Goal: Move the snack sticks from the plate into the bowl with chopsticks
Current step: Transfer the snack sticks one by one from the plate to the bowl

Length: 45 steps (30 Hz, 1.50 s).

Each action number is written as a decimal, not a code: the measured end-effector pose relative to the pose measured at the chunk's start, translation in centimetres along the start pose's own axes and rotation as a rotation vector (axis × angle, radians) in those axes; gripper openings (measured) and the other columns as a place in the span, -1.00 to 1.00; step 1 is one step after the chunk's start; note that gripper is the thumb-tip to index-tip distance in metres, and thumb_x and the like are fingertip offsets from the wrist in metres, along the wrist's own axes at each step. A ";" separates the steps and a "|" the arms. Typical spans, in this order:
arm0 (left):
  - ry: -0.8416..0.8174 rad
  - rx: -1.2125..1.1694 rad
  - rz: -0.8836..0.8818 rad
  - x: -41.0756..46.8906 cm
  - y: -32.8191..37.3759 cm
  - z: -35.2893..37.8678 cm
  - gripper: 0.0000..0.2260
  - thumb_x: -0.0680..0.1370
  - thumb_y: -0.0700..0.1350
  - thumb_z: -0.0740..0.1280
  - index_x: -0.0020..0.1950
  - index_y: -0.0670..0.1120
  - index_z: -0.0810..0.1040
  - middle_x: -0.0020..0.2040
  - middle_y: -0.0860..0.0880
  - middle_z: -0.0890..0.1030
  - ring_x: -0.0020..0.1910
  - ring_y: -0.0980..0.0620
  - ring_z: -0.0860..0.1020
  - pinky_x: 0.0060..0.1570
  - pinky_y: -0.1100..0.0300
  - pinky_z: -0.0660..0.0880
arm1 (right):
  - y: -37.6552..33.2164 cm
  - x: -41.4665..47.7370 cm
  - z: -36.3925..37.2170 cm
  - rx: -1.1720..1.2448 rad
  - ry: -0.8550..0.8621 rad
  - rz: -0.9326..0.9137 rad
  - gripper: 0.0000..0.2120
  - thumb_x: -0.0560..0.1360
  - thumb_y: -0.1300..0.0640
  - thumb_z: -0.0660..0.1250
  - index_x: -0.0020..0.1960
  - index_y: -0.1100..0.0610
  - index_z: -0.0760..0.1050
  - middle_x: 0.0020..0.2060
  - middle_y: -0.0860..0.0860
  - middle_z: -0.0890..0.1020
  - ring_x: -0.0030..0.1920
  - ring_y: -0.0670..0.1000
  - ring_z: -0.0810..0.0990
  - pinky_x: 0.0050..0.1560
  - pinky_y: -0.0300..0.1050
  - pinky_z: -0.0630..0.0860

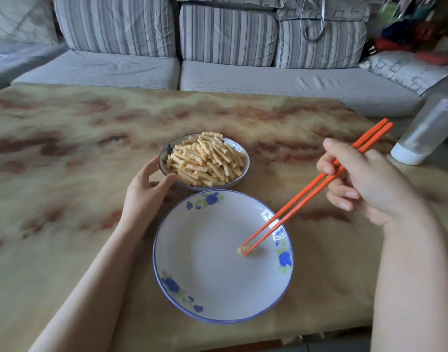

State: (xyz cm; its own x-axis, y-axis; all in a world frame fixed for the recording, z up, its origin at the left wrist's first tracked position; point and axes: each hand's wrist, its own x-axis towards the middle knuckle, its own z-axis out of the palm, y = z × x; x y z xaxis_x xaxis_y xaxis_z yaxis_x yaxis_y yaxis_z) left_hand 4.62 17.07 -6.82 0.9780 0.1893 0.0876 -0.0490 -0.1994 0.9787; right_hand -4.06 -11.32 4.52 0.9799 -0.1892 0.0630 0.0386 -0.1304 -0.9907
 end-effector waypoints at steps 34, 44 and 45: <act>-0.004 0.012 0.020 0.3 -0.4 0.1 -0.60 0.54 -0.12 0.41 0.37 0.10 0.49 -0.05 0.16 0.66 -0.32 0.17 0.65 -0.12 0.21 0.55 | 2.4 2.8 7.9 0.342 0.377 -0.223 -0.58 0.66 0.08 0.12 -0.34 0.19 0.34 -0.62 -0.07 0.31 -0.64 -0.03 0.26 -0.59 -0.23 0.27; -0.007 0.028 0.026 0.3 -0.2 0.1 -0.61 0.54 -0.12 0.40 0.36 0.09 0.49 -0.08 0.16 0.66 -0.34 0.20 0.64 -0.10 0.21 0.55 | 1.6 2.3 7.3 0.351 0.355 -0.278 -0.57 0.66 0.11 0.10 -0.36 0.17 0.35 -0.60 -0.06 0.31 -0.65 -0.03 0.22 -0.60 -0.24 0.22; -0.005 0.033 0.029 0.3 -0.2 0.0 -0.61 0.54 -0.12 0.40 0.37 0.08 0.49 -0.04 0.16 0.66 -0.33 0.20 0.65 -0.08 0.20 0.56 | 1.5 2.3 7.2 0.353 0.359 -0.278 -0.57 0.66 0.10 0.10 -0.37 0.17 0.35 -0.60 -0.05 0.30 -0.64 -0.02 0.22 -0.60 -0.25 0.22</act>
State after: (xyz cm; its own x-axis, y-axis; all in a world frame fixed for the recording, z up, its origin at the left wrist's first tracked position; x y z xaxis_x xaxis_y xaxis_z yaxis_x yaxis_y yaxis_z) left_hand 4.91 17.14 -7.04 0.9772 0.1786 0.1146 -0.0704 -0.2366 0.9691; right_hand -0.39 -4.96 2.28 0.7983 -0.5207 0.3026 0.4084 0.0987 -0.9075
